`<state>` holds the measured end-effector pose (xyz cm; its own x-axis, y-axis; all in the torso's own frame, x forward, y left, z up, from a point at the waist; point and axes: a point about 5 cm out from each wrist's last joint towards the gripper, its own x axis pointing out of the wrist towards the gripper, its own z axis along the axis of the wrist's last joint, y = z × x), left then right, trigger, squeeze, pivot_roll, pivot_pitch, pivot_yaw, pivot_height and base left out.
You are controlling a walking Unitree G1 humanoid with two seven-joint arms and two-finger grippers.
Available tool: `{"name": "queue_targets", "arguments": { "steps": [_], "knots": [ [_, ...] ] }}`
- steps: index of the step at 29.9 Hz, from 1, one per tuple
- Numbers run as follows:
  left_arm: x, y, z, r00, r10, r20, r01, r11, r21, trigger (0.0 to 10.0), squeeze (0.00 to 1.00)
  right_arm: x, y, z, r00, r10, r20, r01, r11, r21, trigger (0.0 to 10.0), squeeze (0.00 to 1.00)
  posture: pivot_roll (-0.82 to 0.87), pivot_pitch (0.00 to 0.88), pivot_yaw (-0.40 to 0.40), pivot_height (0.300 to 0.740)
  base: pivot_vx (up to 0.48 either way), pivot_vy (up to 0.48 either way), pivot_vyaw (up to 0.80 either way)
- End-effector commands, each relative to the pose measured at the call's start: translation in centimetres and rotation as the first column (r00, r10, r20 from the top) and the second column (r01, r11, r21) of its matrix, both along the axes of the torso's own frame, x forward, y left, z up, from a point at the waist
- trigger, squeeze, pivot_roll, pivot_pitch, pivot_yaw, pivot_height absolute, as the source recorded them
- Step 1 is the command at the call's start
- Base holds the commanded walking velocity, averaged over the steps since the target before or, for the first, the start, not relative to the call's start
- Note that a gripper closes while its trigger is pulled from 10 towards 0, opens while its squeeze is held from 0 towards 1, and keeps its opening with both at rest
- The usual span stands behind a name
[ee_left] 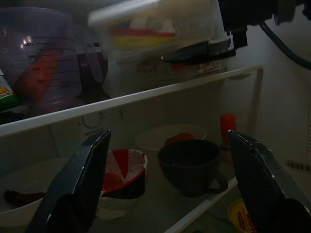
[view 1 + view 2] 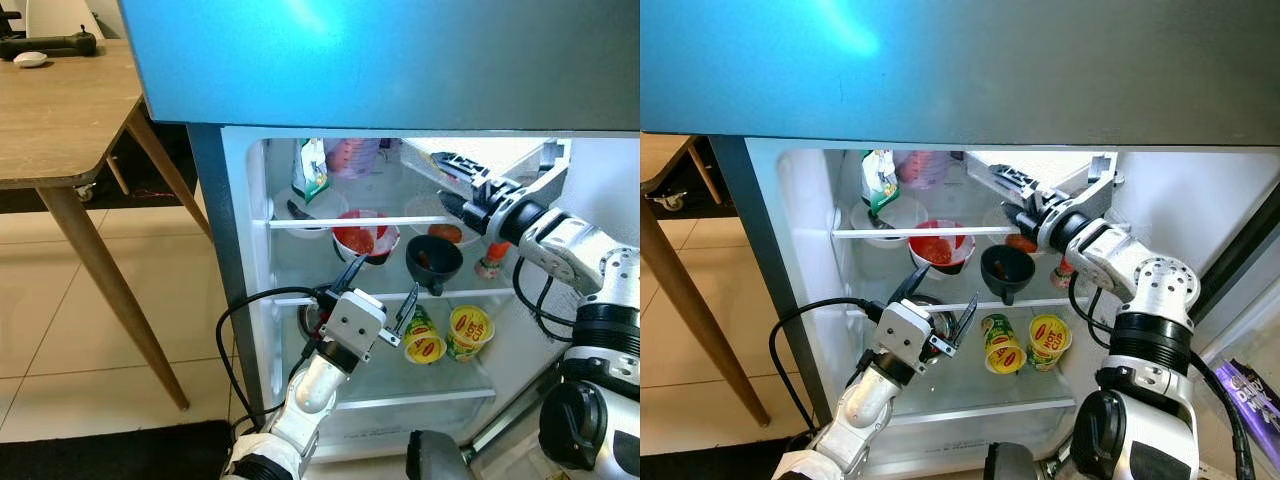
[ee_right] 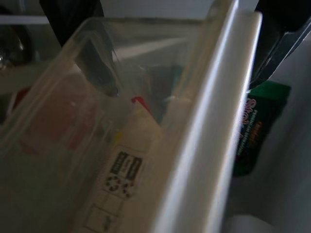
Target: Restocking fridge
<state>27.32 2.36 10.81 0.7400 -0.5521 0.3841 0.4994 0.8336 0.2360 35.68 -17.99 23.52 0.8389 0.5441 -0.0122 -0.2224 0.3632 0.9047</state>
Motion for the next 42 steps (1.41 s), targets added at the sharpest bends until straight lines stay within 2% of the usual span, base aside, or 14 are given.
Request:
{"name": "queue_targets", "arguments": {
  "steps": [1,4,15,17,18,19,20,21,22,32,35,39,40,42],
  "knots": [
    [-0.5,-1.1,-0.6,0.999,-0.017,-0.045,0.016,1.000,-0.019,10.0,0.00,0.1,-1.0,-0.3,0.997,-0.071,-0.013,0.069,0.993,-0.098,10.0,0.00,-0.13,0.000,-0.074,0.550,0.000,0.000,0.00],
    [-0.5,-1.1,-0.6,0.999,-0.018,-0.045,0.017,1.000,-0.020,10.0,0.00,0.3,-1.6,-0.6,0.993,-0.114,-0.009,0.112,0.983,-0.146,10.0,0.00,-0.13,0.000,-0.074,0.550,0.000,0.000,0.00],
    [-0.5,-1.0,-0.6,0.999,-0.016,-0.045,0.015,1.000,-0.019,10.0,0.00,0.4,-1.9,0.3,0.988,-0.148,0.051,0.154,0.977,-0.150,10.0,0.00,-0.13,0.000,-0.070,0.550,0.000,0.000,0.00],
    [-0.5,-1.0,-0.5,0.999,-0.016,-0.045,0.015,1.000,-0.019,10.0,0.00,0.4,-2.0,0.3,0.987,-0.151,0.051,0.157,0.975,-0.155,9.5,0.00,-0.13,0.000,-0.069,0.550,0.000,0.000,0.00],
    [-0.5,-1.0,-0.5,0.999,-0.015,-0.045,0.014,1.000,-0.019,10.0,0.00,0.4,-2.0,0.3,0.987,-0.152,0.051,0.158,0.974,-0.160,8.6,0.00,-0.13,0.000,-0.069,0.550,0.000,0.000,0.00],
    [-0.5,-1.0,-0.5,0.999,-0.015,-0.045,0.014,1.000,-0.019,10.0,0.00,0.4,-2.0,0.3,0.987,-0.152,0.051,0.158,0.974,-0.160,8.6,0.00,-0.13,0.000,-0.069,0.550,0.000,0.000,0.00],
    [-0.4,-1.0,-0.5,0.999,-0.014,-0.046,0.013,1.000,-0.019,10.0,0.00,0.4,-1.9,0.2,0.988,-0.146,0.048,0.152,0.974,-0.166,2.4,0.00,-0.13,0.000,-0.069,0.550,0.000,0.000,0.00],
    [-0.4,-1.0,-0.5,0.999,-0.014,-0.046,0.013,1.000,-0.019,10.0,0.00,0.4,-1.9,0.2,0.988,-0.146,0.048,0.152,0.974,-0.166,2.4,0.00,-0.13,0.000,-0.069,0.550,0.000,0.000,0.00],
    [-0.4,-1.0,-0.6,0.999,-0.014,-0.046,0.013,1.000,-0.019,10.0,0.00,0.4,-1.8,0.1,0.989,-0.138,0.043,0.144,0.975,-0.167,0.0,0.00,-0.13,0.000,-0.069,0.550,0.000,0.000,0.00],
    [-0.4,-1.0,-0.5,0.999,-0.012,-0.046,0.011,1.000,-0.020,10.0,0.00,0.4,-1.8,0.4,0.988,-0.139,0.062,0.146,0.980,-0.138,0.0,0.00,-0.13,0.000,-0.070,0.550,0.000,0.000,0.00],
    [-0.4,-1.0,-0.5,0.999,-0.012,-0.047,0.011,1.000,-0.020,10.0,0.00,0.4,-1.8,1.2,0.985,-0.142,0.102,0.152,0.984,-0.097,0.0,0.00,-0.13,0.000,-0.072,0.550,0.000,0.000,0.00],
    [-0.4,-1.0,-0.5,0.999,-0.011,-0.047,0.010,1.000,-0.020,10.0,0.00,0.7,-2.4,2.3,0.965,-0.219,0.147,0.222,0.975,-0.006,0.0,0.00,-0.13,0.000,-0.072,0.550,0.000,0.000,0.00],
    [-0.4,-1.0,-0.6,0.999,-0.011,-0.047,0.010,1.000,-0.020,10.0,0.00,1.1,-3.1,2.7,0.943,-0.297,0.149,0.291,0.955,0.060,0.0,0.00,-0.13,0.000,-0.072,0.550,0.000,0.000,0.00],
    [-0.4,-1.0,-0.5,0.999,-0.010,-0.048,0.009,1.000,-0.021,10.0,0.00,1.5,-4.7,3.6,0.881,-0.458,0.118,0.426,0.877,0.224,0.0,0.00,-0.13,0.000,-0.074,0.550,0.000,0.000,0.00]
  ]
}}
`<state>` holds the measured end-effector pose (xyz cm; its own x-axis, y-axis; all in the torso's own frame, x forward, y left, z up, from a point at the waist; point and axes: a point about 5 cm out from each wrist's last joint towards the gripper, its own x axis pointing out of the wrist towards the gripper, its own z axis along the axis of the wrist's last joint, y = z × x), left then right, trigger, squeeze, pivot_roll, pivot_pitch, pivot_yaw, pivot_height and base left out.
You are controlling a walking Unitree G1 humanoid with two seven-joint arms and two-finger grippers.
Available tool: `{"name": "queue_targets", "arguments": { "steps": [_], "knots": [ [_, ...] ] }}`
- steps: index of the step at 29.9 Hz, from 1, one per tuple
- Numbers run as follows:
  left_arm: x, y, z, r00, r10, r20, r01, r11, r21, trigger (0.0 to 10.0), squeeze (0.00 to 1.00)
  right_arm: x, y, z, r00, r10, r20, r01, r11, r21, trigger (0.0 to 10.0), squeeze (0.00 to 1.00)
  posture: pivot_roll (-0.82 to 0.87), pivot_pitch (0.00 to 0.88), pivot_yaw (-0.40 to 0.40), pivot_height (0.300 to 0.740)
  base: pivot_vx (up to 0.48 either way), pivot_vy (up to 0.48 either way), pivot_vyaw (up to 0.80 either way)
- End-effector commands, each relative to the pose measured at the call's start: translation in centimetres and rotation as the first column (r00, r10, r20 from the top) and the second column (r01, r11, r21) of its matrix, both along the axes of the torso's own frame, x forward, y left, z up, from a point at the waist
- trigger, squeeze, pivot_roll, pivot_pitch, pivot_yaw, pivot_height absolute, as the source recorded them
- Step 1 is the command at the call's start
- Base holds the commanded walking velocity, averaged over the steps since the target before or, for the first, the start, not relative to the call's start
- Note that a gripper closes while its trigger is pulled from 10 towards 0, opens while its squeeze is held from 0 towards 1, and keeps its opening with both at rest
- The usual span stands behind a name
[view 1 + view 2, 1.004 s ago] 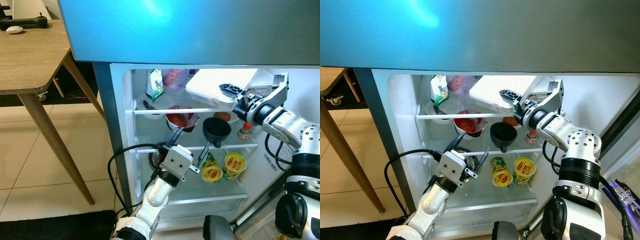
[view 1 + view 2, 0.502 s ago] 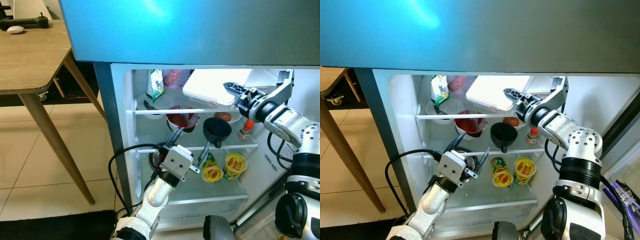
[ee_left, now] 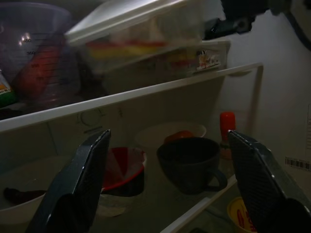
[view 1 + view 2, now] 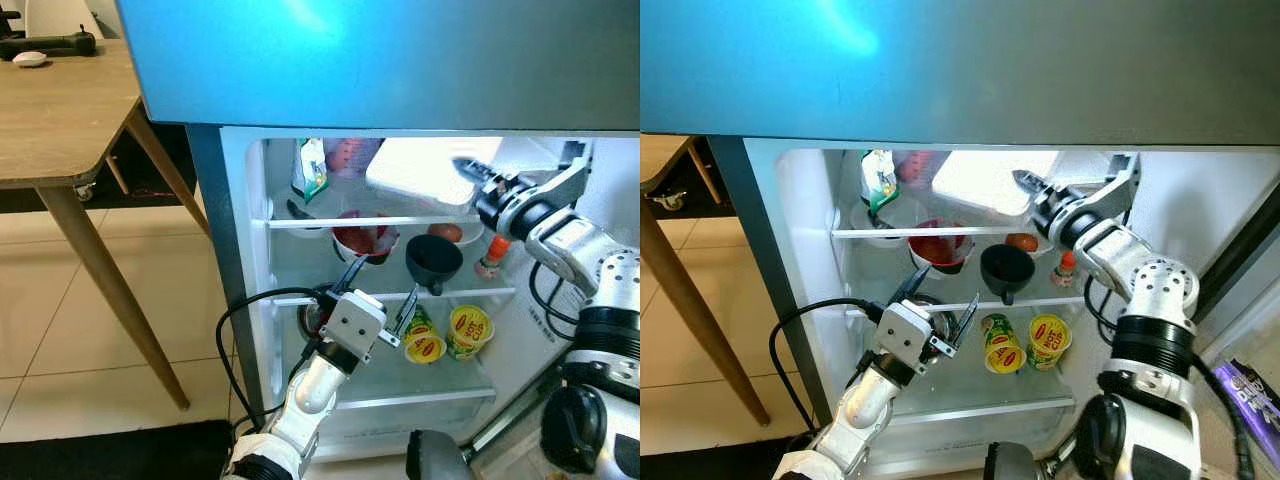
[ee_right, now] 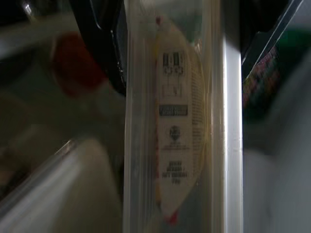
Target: Restocking fridge
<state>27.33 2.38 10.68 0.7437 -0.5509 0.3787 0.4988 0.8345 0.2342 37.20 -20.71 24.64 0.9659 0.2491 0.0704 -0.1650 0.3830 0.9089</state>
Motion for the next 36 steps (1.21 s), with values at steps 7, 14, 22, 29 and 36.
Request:
{"name": "queue_targets", "arguments": {
  "steps": [7,14,22,29,36],
  "knots": [
    [-0.4,-1.0,-0.4,0.999,-0.011,-0.043,0.010,1.000,-0.024,10.0,0.00,0.1,-4.0,2.8,0.938,-0.338,0.077,0.309,0.916,0.255,0.0,0.00,-0.13,0.000,-0.074,0.550,0.000,0.000,0.00],
    [-0.4,-1.1,-0.5,0.999,-0.010,-0.045,0.009,1.000,-0.023,10.0,0.00,0.5,-4.5,2.3,0.904,-0.426,0.021,0.406,0.874,0.266,0.2,0.00,-0.13,0.000,-0.077,0.550,0.000,0.000,0.00],
    [-0.5,-1.1,-0.5,0.999,-0.014,-0.047,0.013,1.000,-0.023,10.0,0.00,1.1,-3.0,1.4,0.905,-0.425,-0.016,0.424,0.900,0.100,10.0,0.00,-0.13,0.000,-0.080,0.550,0.000,0.000,0.00],
    [-0.6,-1.3,-0.6,0.999,-0.018,-0.050,0.017,1.000,-0.021,10.0,0.00,1.4,-2.4,1.2,0.901,-0.432,-0.028,0.433,0.901,0.031,10.0,1.00,-0.13,0.000,-0.082,0.550,0.000,0.000,0.00],
    [-0.6,-1.4,-0.7,0.999,-0.020,-0.050,0.019,1.000,-0.023,10.0,0.00,1.6,-1.7,1.7,0.914,-0.407,-0.005,0.406,0.913,-0.035,10.0,0.81,-0.13,0.000,-0.085,0.550,0.000,0.000,0.00]
  ]
}}
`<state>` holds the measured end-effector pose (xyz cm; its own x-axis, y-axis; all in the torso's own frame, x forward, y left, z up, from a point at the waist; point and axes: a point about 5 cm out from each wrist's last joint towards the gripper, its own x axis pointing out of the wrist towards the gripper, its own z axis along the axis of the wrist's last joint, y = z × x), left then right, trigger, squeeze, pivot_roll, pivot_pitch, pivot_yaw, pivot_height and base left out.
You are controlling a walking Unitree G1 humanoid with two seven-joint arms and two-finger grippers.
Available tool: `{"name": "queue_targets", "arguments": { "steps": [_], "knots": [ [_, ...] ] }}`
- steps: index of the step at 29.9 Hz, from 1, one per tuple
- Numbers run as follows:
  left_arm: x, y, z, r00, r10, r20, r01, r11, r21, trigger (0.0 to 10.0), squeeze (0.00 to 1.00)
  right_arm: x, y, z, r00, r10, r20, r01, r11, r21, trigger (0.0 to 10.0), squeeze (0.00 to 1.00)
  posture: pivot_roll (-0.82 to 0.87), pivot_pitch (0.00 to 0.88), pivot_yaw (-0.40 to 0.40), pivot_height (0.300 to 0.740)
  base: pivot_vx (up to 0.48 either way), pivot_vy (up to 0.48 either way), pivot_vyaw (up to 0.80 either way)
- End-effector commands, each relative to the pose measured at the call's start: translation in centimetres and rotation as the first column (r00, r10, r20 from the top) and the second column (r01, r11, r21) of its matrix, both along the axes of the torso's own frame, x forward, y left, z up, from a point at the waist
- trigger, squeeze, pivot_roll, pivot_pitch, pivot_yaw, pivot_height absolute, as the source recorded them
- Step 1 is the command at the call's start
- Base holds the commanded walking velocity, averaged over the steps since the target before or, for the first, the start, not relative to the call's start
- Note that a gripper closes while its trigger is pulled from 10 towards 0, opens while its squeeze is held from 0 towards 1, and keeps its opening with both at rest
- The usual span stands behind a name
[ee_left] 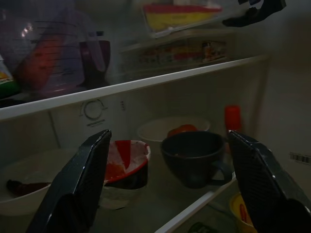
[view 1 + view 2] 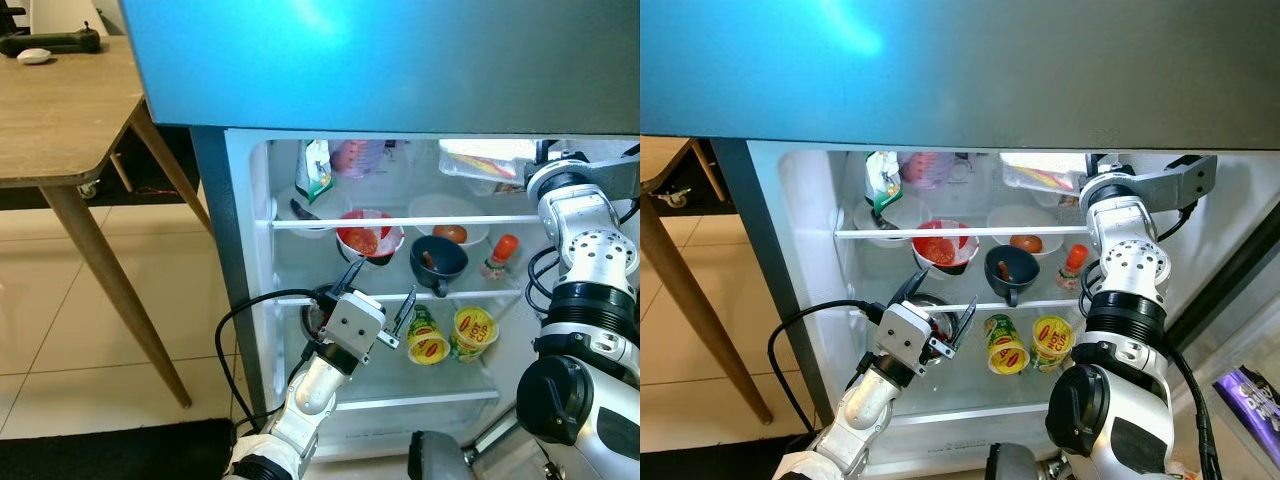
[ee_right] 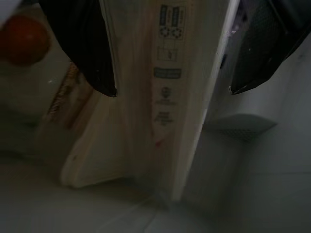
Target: Restocking fridge
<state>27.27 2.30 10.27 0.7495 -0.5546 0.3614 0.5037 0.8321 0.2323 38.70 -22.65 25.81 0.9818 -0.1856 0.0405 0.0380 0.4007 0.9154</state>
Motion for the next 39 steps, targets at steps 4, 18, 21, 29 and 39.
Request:
{"name": "queue_targets", "arguments": {
  "steps": [4,18,21,29,39],
  "knots": [
    [-0.6,-1.3,-0.3,0.999,-0.018,-0.033,0.017,0.999,-0.032,10.0,0.00,0.0,0.8,0.4,0.997,0.074,-0.004,-0.074,0.996,-0.057,10.0,0.00,-0.13,0.000,-0.085,0.550,0.000,0.000,0.00],
    [-0.5,-1.3,-0.3,0.999,-0.015,-0.037,0.014,0.999,-0.033,10.0,0.00,-0.8,2.4,1.2,0.930,0.368,0.012,-0.364,0.923,-0.128,10.0,0.00,-0.14,0.000,-0.083,0.550,0.000,0.000,0.00],
    [-0.4,-1.3,-0.2,0.999,-0.015,-0.035,0.014,0.999,-0.033,10.0,0.00,-1.1,2.8,0.5,0.905,0.422,-0.048,-0.424,0.890,-0.169,10.0,0.00,-0.14,0.000,-0.082,0.550,0.000,0.000,0.00],
    [-0.4,-1.2,-0.2,0.999,-0.012,-0.036,0.011,0.999,-0.032,10.0,0.00,-2.1,4.7,-0.7,0.804,0.577,-0.145,-0.594,0.771,-0.230,10.0,0.00,-0.14,0.000,-0.080,0.550,0.000,0.000,0.00],
    [-0.4,-1.1,-0.3,0.999,-0.011,-0.036,0.010,1.000,-0.030,10.0,0.00,-2.8,4.8,-1.2,0.762,0.617,-0.194,-0.647,0.716,-0.263,10.0,0.00,-0.13,0.000,-0.079,0.550,0.000,0.000,0.00]
  ]
}}
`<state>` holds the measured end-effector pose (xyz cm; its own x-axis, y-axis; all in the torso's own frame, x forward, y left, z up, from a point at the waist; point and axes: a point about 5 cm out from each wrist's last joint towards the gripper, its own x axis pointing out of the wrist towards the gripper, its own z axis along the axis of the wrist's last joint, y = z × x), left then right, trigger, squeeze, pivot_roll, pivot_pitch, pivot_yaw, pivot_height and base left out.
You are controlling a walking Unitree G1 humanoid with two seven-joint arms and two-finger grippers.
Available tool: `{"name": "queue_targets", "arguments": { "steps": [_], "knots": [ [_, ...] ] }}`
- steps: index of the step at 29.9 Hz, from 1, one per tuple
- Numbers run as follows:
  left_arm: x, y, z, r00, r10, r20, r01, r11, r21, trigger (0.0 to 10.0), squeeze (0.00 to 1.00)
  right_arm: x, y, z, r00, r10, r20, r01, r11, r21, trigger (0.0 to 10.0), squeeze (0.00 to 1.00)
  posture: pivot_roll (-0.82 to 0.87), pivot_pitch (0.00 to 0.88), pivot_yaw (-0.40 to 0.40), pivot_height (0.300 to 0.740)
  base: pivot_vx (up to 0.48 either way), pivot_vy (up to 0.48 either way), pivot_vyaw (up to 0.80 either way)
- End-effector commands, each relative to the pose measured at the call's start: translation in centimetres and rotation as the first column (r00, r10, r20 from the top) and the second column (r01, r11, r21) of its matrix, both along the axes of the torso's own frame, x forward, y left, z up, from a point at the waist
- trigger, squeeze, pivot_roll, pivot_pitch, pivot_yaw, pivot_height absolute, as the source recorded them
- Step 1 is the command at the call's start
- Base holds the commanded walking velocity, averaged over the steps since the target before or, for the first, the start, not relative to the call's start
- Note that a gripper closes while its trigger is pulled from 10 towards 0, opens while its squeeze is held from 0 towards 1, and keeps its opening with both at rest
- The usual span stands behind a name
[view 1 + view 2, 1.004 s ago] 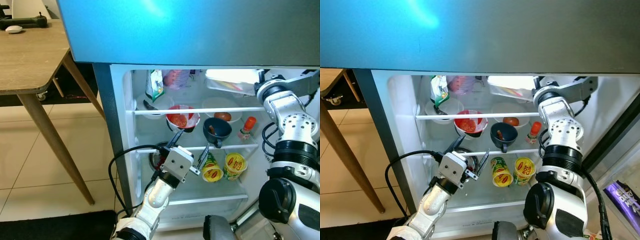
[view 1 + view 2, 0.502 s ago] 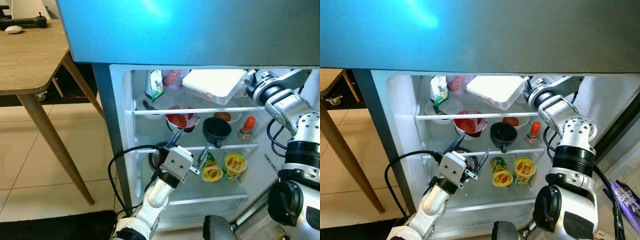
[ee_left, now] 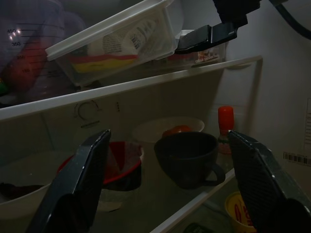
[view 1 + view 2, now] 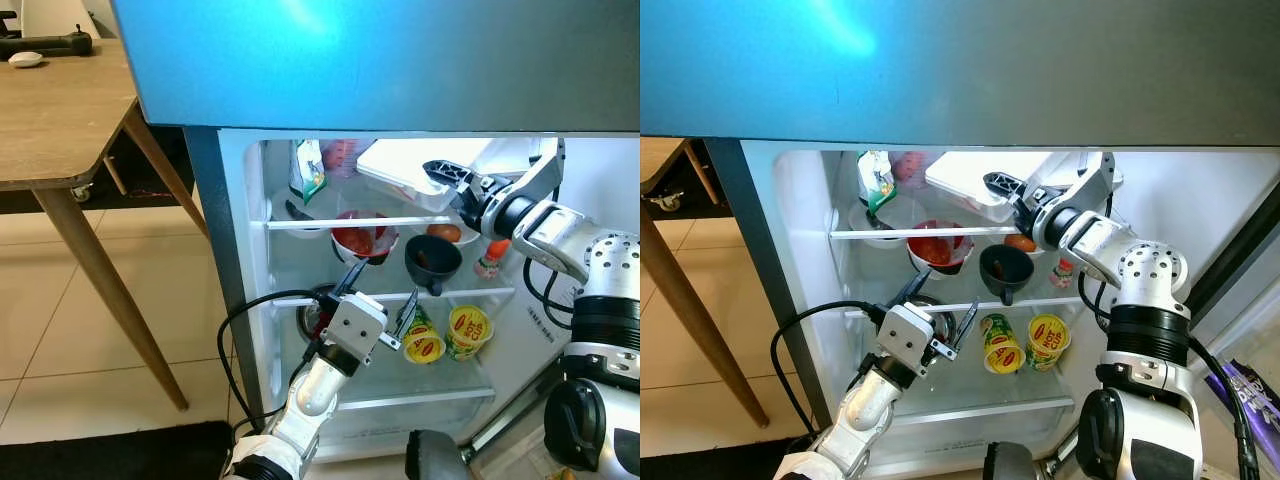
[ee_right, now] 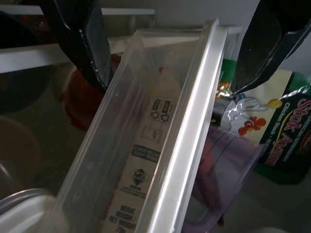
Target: Restocking fridge
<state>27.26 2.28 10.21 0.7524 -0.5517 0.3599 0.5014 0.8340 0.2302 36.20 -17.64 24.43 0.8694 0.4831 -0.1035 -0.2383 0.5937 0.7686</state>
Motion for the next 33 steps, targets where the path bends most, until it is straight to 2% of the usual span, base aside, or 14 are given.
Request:
{"name": "queue_targets", "arguments": {
  "steps": [1,7,8,10,11,16,23,26,29,33],
  "knots": [
    [-0.4,-1.1,-0.2,0.999,-0.014,-0.034,0.013,1.000,-0.029,10.0,0.00,-0.4,-0.3,0.1,1.000,0.011,0.011,-0.011,1.000,-0.029,10.0,0.00,-0.13,0.000,-0.079,0.550,0.000,0.000,0.00],
    [-0.4,-1.1,-0.2,0.999,-0.014,-0.034,0.013,1.000,-0.028,10.0,0.00,-0.6,-0.3,-0.1,1.000,0.027,0.005,-0.027,0.998,-0.048,10.0,0.00,-0.14,0.001,-0.078,0.550,0.000,0.000,0.00],
    [-0.4,-1.1,-0.2,0.999,-0.014,-0.034,0.013,1.000,-0.028,10.0,0.00,-0.4,-0.4,-0.3,1.000,0.003,0.000,-0.003,0.999,-0.049,3.8,0.00,-0.13,0.000,-0.078,0.550,0.000,0.000,0.00],
    [-0.4,-1.1,-0.2,0.999,-0.014,-0.034,0.014,1.000,-0.028,10.0,0.00,-0.4,-0.5,-0.4,1.000,-0.010,-0.002,0.010,0.999,-0.048,3.8,0.00,-0.13,0.000,-0.078,0.550,0.000,0.000,0.00],
    [-0.4,-1.1,-0.2,0.999,-0.015,-0.033,0.014,1.000,-0.027,10.0,0.00,-0.3,-0.7,-0.4,1.000,-0.020,-0.002,0.020,0.999,-0.048,0.0,0.00,-0.13,0.000,-0.078,0.550,0.000,0.000,0.00],
    [-0.4,-1.1,-0.2,0.999,-0.015,-0.032,0.014,1.000,-0.026,10.0,0.00,-0.2,-0.9,-0.2,0.999,-0.040,0.012,0.040,0.998,-0.041,0.0,0.00,-0.13,0.000,-0.080,0.550,0.000,0.000,0.00],
    [-0.4,-1.1,-0.3,0.999,-0.019,-0.033,0.018,1.000,-0.025,10.0,0.00,0.2,-2.0,0.8,0.990,-0.123,0.063,0.123,0.992,0.008,0.0,0.00,-0.13,0.000,-0.081,0.550,0.000,0.000,0.00],
    [-0.4,-1.2,-0.3,0.999,-0.021,-0.033,0.020,0.999,-0.025,10.0,0.00,0.4,-2.9,1.9,0.973,-0.194,0.125,0.186,0.980,0.069,0.0,0.00,-0.13,0.000,-0.082,0.550,0.000,0.000,0.00],
    [-0.4,-1.2,-0.3,0.999,-0.022,-0.033,0.021,0.999,-0.025,10.0,0.00,0.5,-3.5,2.3,0.962,-0.236,0.138,0.223,0.969,0.103,0.0,0.00,-0.13,0.000,-0.081,0.550,0.000,0.000,0.00],
    [-0.4,-1.2,-0.3,0.999,-0.023,-0.033,0.023,0.999,-0.024,10.0,0.00,0.8,-5.0,3.1,0.928,-0.341,0.150,0.316,0.934,0.167,0.0,0.00,-0.13,0.000,-0.079,0.550,0.000,0.000,0.00]
  ]
}}
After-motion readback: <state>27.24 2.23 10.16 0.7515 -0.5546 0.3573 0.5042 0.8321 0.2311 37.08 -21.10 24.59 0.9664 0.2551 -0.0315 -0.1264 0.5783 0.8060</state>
